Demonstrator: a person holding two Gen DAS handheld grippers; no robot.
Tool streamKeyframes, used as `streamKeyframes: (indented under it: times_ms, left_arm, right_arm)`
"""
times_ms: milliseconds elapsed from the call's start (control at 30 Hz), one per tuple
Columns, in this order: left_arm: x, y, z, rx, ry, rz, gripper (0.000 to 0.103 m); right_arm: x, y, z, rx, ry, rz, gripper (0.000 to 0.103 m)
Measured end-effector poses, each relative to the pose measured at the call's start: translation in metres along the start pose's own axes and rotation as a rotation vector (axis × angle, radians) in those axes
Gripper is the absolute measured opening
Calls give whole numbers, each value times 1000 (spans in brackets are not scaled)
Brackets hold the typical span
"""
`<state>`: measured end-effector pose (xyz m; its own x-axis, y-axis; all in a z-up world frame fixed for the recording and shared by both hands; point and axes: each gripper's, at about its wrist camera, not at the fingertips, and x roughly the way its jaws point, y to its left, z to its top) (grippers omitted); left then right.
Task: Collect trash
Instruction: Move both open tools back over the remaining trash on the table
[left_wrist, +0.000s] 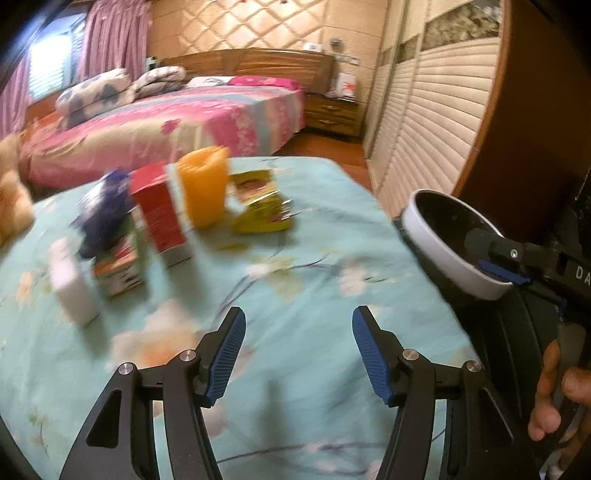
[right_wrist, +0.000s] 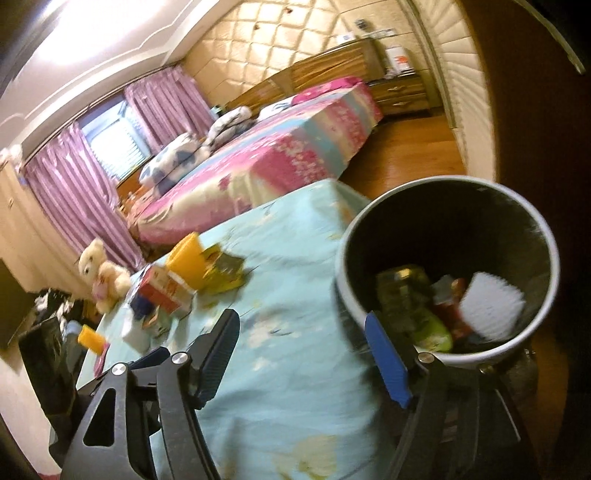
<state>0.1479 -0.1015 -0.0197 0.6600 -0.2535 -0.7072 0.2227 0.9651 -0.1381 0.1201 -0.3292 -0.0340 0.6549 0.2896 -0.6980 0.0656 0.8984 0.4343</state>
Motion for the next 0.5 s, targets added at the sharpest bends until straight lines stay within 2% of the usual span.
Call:
streamKeyframes:
  times_ms: [267,333,400,500]
  left_arm:
    - [-26,49,-17,-118,-6,91,61]
    - [-31,57,-19,-142,-9,110,65]
    - [-38,68,-22,-169,-18,137,73]
    - [-46,84,-26,-206,-30,167,78]
  right_arm:
    - [28,37,-21,-55,72,54,75]
    - [36,45,-24,-65,93,62,80]
    - [42,51,-27,-75,105,73,87]
    - [49,60,-28,-96,112,80,88]
